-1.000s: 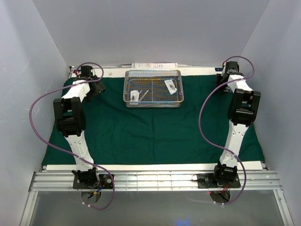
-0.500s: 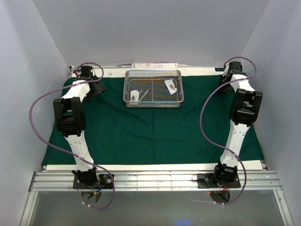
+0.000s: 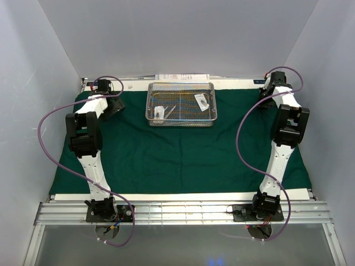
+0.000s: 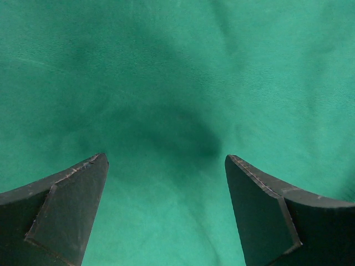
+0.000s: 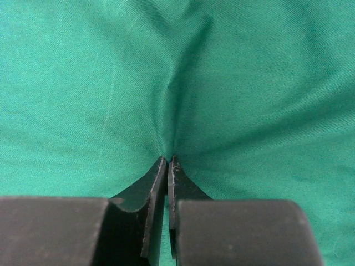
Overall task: Open and lay out the surgical kit
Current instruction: Smooth out the surgical kit at the center of the board.
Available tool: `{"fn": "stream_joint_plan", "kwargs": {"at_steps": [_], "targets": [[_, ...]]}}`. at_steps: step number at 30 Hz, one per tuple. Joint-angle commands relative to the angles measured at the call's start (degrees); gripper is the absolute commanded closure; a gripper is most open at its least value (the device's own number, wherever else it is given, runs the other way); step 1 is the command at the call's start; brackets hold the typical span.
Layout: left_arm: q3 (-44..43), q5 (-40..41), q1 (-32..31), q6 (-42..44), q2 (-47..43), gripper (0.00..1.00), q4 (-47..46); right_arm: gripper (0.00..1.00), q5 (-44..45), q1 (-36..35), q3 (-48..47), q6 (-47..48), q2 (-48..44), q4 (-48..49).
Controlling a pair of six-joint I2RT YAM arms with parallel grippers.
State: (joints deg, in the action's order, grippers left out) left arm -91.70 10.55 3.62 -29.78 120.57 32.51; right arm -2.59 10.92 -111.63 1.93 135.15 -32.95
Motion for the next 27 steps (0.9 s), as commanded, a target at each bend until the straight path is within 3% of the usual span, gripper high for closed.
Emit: {"fn": "stream_joint_plan", "kwargs": {"at_steps": [1,13,15,17,23,27], "targets": [[-2.25,0.01,-0.28,-0.1,1.15,0.02,-0.61,0.92,7.95,3.5,0.1,1.93,5.21,-6.78],[-1.82,-1.76,-0.45,-1.6,1.42,0.02,-0.52,0.92,7.61,5.69,-6.57,1.32,7.05,-6.87],[-1.29,-0.88,-0.45,-1.68,1.42,0.02,-0.52,0.83,4.98,5.61,-7.28,0.97,6.79,-6.6],[-1.55,0.34,-0.45,-1.68,1.59,0.02,-0.61,0.65,3.12,5.43,-7.19,0.09,5.48,-5.99],[-4.8,3.95,0.51,-1.6,2.3,0.02,0.18,0.33,-1.71,4.46,-5.0,-3.58,-1.8,-4.06],[-6.56,6.15,1.48,-1.42,3.17,0.02,-0.08,0.25,-3.47,4.29,0.44,-7.54,-8.93,-1.42]]}}
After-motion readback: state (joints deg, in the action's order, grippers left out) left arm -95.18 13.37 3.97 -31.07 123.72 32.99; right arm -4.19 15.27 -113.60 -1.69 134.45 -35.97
